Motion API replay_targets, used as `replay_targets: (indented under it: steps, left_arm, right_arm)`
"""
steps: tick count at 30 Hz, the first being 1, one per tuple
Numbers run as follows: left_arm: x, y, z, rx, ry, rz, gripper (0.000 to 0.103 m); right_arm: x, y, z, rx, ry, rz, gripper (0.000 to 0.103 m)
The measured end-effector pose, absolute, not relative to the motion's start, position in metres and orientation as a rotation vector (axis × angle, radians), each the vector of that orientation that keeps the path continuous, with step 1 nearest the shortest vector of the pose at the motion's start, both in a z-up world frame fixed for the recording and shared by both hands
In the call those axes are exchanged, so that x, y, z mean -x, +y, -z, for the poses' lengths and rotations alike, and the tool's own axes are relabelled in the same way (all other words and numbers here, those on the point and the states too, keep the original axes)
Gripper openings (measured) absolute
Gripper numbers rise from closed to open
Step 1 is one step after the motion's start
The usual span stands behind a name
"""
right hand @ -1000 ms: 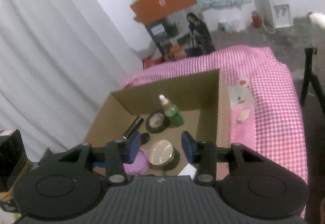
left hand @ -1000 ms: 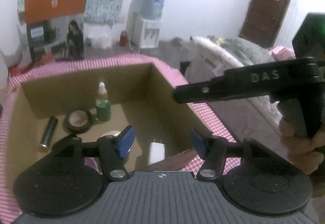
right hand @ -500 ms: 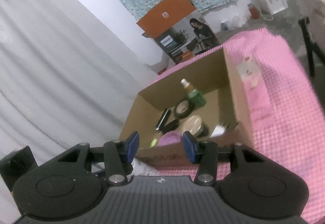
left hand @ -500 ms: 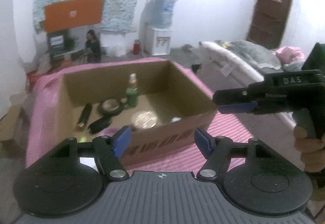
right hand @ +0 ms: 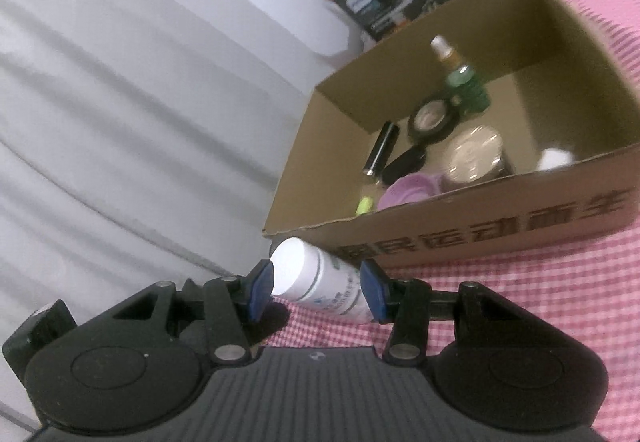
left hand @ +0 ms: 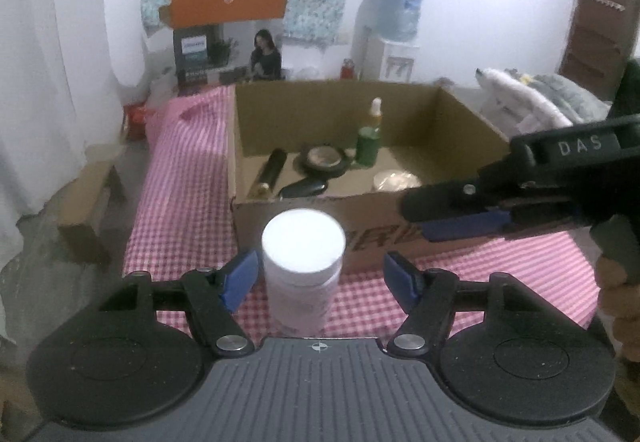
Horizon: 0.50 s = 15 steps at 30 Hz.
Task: Organize rigid objects
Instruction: 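Grasp the white pill bottle with the right gripper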
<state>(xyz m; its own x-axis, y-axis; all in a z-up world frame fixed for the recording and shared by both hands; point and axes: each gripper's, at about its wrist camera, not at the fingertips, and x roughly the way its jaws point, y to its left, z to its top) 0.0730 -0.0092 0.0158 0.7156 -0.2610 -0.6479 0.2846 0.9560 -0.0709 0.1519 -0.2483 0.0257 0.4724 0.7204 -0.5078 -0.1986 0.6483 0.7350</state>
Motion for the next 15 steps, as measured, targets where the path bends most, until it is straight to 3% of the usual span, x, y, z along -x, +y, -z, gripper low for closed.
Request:
replay_targets:
  steps: [15]
  left_arm:
    - [-0.100,-0.013,0.013,-0.109,0.785,0.255,0.068]
  right_arm:
    - [-0.180,-0.196,-0.008,-0.605,1.008,-0.621,0.051]
